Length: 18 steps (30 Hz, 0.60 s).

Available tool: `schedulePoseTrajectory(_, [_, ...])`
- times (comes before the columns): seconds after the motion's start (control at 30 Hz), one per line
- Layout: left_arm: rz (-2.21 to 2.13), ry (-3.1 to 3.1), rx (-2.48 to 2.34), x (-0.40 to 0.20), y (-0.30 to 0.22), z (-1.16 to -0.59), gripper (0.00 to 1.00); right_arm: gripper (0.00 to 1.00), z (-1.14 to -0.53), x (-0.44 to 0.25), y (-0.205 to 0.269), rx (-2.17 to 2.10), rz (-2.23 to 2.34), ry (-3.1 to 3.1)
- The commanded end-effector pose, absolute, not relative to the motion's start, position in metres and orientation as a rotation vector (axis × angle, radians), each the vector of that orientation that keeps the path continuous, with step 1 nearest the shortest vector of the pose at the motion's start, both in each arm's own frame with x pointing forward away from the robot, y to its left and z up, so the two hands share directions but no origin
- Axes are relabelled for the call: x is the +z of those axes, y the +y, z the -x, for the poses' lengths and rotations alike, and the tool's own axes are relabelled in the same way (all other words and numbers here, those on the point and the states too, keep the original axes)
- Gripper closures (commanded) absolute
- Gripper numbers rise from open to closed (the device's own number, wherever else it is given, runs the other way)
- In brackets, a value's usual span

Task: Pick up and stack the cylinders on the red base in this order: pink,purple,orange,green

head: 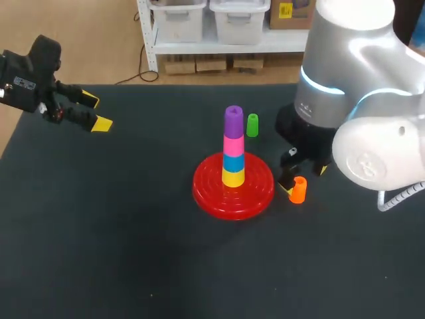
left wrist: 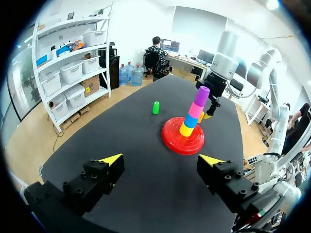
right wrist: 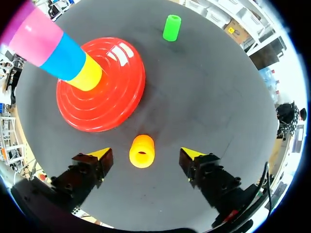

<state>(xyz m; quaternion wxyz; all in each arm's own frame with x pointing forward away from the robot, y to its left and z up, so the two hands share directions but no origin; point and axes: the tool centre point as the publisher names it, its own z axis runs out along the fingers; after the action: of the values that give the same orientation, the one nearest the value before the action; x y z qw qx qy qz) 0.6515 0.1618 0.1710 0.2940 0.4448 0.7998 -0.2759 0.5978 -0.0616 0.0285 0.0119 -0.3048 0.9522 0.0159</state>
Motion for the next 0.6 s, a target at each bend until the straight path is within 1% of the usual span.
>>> schedulePoseTrajectory(0.03, [-1.186, 2.124, -0.738, 0.1699, 0.1626, -0.6523, 0.0, 0.32, -0.5943, 0.0292, -0.0628, 0.058, 0.953, 2.967])
schedulePoseTrajectory(0.1, [-1.186, 2.124, -0.738, 0.1699, 0.1626, -0.6523, 0.0, 0.4, -0.5935, 0.028, -0.0626, 0.056, 0.956, 2.97])
schedulePoseTrajectory(0.17, [-1.186, 2.124, -0.738, 0.1699, 0.1626, -0.6523, 0.0, 0.46, -0.5928, 0.0266, -0.0625, 0.052, 0.957, 2.975])
schedulePoseTrajectory(0.27, [-1.186, 2.124, -0.738, 0.1699, 0.1626, -0.6523, 0.0, 0.51, -0.5921, 0.0245, -0.061, 0.051, 0.96, 2.978])
schedulePoseTrajectory(0.43, [-1.186, 2.124, -0.738, 0.1699, 0.1626, -0.6523, 0.0, 0.58, -0.5933, 0.0246, -0.0552, 0.06, 0.968, 2.973])
schedulePoseTrajectory(0.6, [-1.186, 2.124, -0.738, 0.1699, 0.1626, -0.6523, 0.0, 0.59, -0.5949, 0.0251, -0.0531, 0.061, 0.976, 2.966])
